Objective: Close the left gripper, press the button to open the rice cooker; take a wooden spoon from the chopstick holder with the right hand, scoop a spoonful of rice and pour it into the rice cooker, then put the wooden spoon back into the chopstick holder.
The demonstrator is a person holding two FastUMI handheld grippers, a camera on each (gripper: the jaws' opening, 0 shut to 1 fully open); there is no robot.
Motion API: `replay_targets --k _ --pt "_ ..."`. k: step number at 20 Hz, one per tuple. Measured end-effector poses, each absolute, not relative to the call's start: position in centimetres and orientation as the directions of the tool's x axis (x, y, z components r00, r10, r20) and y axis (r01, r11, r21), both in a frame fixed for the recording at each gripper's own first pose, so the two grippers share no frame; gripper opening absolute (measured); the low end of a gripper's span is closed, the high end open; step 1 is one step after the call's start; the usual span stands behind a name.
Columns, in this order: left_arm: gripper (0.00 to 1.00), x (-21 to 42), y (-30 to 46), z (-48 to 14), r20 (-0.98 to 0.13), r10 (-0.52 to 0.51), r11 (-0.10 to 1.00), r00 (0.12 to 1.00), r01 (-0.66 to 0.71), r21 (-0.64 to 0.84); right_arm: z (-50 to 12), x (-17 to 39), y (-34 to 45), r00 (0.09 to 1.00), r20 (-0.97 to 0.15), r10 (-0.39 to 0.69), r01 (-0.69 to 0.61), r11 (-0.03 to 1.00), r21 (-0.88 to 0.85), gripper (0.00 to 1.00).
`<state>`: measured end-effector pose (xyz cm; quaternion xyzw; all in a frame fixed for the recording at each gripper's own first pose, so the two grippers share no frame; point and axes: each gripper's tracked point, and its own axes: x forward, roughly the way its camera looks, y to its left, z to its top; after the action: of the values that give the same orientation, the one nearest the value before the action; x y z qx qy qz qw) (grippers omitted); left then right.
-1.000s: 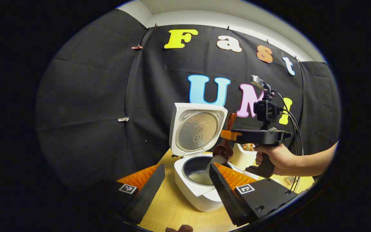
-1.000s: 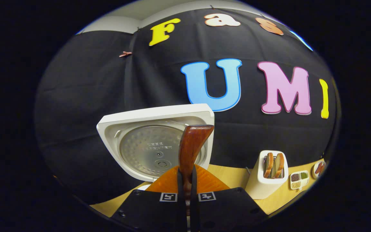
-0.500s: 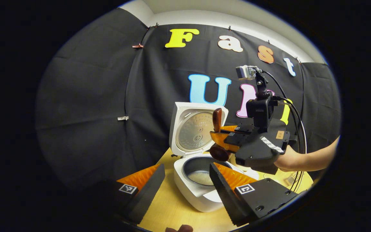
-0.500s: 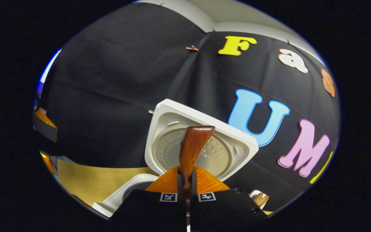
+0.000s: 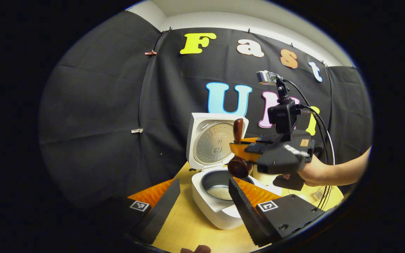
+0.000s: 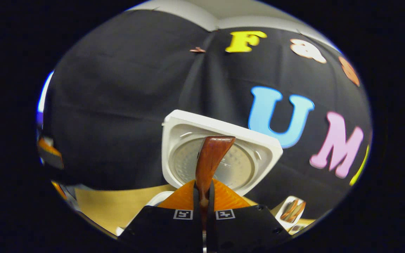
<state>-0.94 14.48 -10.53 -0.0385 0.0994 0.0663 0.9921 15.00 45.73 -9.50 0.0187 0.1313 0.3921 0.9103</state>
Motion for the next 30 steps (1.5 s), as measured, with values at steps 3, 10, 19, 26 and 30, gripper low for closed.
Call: replay_targets --k 3,10,19,26,30 --pt "0.95 -1.7 13.9 -10.3 -0.197 0.126 0.988 0.972 -0.141 -0.063 -9.0 17.0 42.7 0.687 -0.251 0.682 -0.556 0.716 0.422 0.09" --pt "0.96 -2.3 11.1 -9.3 -0.183 0.102 0.992 0.978 -0.114 -0.056 -4.3 16.5 33.0 0.757 -0.174 0.630 -0.264 0.538 0.800 0.08" --pt "0.95 -1.2 5.9 -6.8 -0.124 0.066 0.998 0.990 -0.067 -0.006 -2.3 13.2 13.3 0.874 -0.110 0.473 -0.199 0.555 0.808 0.08" --pt "0.96 0.0 2.0 -5.8 -0.111 0.065 0.998 0.992 -0.063 0.023 -7.5 11.0 -1.2 0.933 -0.193 0.304 -0.082 0.702 0.708 0.08" --pt "0.96 0.7 -0.2 -5.2 -0.117 0.071 0.997 0.991 -0.067 0.043 -12.1 11.1 -9.1 0.946 -0.262 0.193 0.019 0.772 0.635 0.08"
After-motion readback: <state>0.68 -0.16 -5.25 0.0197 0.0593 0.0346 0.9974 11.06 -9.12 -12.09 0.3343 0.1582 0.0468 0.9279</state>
